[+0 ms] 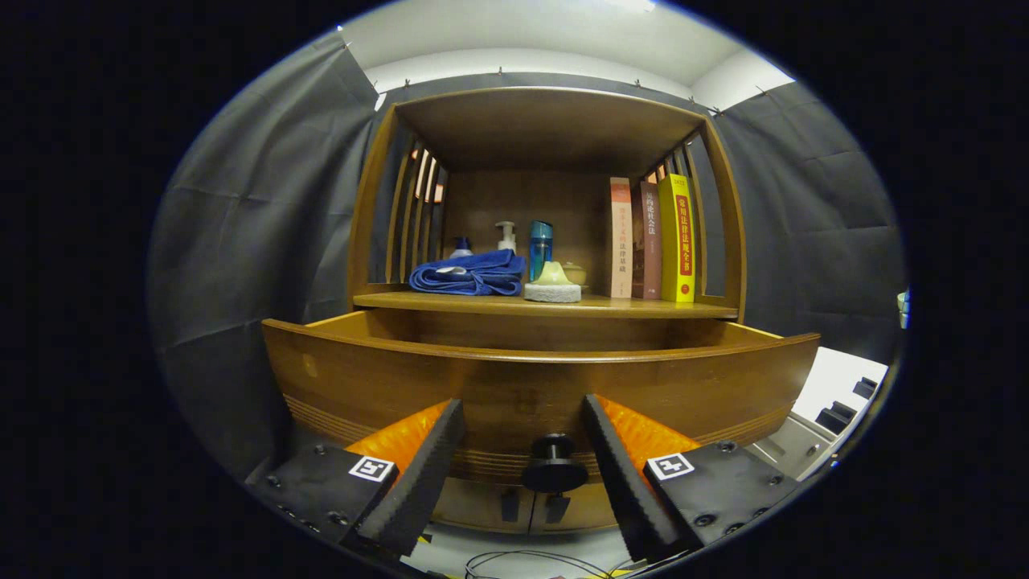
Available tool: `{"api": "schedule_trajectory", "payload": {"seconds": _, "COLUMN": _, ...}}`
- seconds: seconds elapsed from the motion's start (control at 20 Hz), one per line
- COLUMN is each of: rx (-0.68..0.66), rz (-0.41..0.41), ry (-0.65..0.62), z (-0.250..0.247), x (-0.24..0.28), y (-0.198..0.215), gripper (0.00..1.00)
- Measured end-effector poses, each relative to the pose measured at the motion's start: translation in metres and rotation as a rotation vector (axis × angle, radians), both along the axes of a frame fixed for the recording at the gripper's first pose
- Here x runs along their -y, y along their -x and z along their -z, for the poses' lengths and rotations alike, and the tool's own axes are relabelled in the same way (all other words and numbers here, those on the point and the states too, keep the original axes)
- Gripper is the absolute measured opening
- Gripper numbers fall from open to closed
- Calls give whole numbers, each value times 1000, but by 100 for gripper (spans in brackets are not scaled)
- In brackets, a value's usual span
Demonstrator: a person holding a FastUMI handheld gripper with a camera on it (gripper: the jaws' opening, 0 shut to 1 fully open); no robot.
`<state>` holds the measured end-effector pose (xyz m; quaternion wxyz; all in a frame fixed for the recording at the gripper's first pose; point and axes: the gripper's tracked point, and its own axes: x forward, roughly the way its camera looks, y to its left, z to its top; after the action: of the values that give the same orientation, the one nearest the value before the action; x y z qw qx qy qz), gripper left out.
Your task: Pull open the drawer, take out the items inside it, and place them on the countertop above the cabinet.
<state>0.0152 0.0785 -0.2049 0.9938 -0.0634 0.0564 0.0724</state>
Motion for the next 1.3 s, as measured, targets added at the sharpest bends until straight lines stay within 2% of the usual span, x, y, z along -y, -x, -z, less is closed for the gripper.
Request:
{"api": "schedule_trajectory", "payload": {"seconds": 0.15, "rx": -5, "rz": 35, "ry": 44, "z": 4, "x": 4, "y": -4, "gripper": 98}}
{"api": "schedule_trajectory", "payload": {"seconds": 0.5, "rx": -21, "rz": 27, "ry": 92, "z": 3, "x": 0, "y": -25, "gripper": 98}}
{"api": "schedule_trajectory", "payload": {"seconds": 1.3, "rx": -65, "rz": 45, "ry": 80, "z": 29, "x": -5, "y": -110, "gripper": 98}}
